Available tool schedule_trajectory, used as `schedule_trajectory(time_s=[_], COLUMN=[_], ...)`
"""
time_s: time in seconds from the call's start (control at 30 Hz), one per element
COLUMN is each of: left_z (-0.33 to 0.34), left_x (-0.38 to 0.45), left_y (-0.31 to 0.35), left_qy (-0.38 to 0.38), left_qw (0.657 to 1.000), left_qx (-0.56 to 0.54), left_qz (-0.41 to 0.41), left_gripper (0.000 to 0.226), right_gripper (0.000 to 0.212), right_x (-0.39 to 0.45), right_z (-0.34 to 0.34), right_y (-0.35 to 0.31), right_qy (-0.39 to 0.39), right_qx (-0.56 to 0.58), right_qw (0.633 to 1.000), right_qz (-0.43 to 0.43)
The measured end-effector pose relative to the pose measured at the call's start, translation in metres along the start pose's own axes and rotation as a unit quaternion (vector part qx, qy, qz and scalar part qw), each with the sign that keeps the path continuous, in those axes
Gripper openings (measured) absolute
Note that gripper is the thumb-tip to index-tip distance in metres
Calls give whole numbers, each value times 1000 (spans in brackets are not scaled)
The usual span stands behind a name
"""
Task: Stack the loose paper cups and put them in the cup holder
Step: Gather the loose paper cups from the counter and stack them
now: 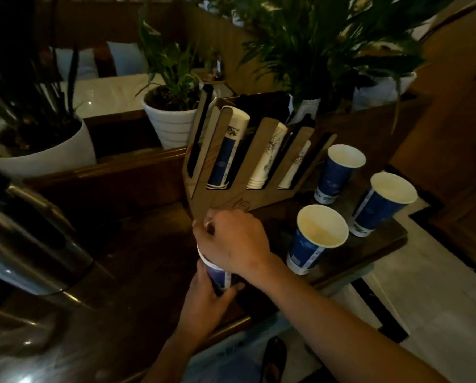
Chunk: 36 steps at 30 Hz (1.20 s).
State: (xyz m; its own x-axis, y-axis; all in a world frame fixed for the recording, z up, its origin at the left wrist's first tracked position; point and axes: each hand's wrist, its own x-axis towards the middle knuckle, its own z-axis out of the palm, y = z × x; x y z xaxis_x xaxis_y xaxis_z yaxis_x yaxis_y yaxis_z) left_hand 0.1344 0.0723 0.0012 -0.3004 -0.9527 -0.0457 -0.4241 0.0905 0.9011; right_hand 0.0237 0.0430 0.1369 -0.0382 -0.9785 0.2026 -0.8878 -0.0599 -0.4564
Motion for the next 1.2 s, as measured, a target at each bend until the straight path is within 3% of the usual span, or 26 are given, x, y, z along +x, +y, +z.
schedule_trajectory(time_s=[0.13, 0.2, 0.3, 0.43, 0.6, 0.77, 0.87, 1.0, 1.2], left_z=[0, -1, -3, -4, -5, -5, -4, -5, -5], left_x=[1, -1, -5, -5, -5, -6, -6, -5, -9], left_y=[-4, -2, -1, -3, -5, -5, -8, -9, -6], left_qy=[10, 11, 7, 3, 14, 18, 25, 23, 33], left_qw=[999, 998, 997, 998, 997, 996, 995, 995, 996], left_qx=[-40, -57, -74, -67, -75, -89, -94, -92, -65], left_qz=[-23, -29, -14, 3, 6, -2, -2, 4, 47], left_gripper=[89, 92, 84, 89, 86, 109, 109, 109, 91], right_gripper=[24, 19, 16, 24, 35, 62, 62, 65, 71], right_x=[-12, -21, -41, -73, -69, -63, -70, -64, -56], right_z=[-3, -7, -17, -41, -96, -98, -80, -74, -84], right_y=[-2, -3, 0, 17, 76, 133, 150, 154, 155], right_qy=[146, 172, 168, 154, 192, 104, 51, 43, -6], right_qx=[188, 233, 223, 207, 49, -113, -79, -89, -132], right_qw=[971, 957, 959, 962, 978, 987, 995, 995, 991], right_qz=[12, -14, -48, -86, -60, 37, 31, 21, -25])
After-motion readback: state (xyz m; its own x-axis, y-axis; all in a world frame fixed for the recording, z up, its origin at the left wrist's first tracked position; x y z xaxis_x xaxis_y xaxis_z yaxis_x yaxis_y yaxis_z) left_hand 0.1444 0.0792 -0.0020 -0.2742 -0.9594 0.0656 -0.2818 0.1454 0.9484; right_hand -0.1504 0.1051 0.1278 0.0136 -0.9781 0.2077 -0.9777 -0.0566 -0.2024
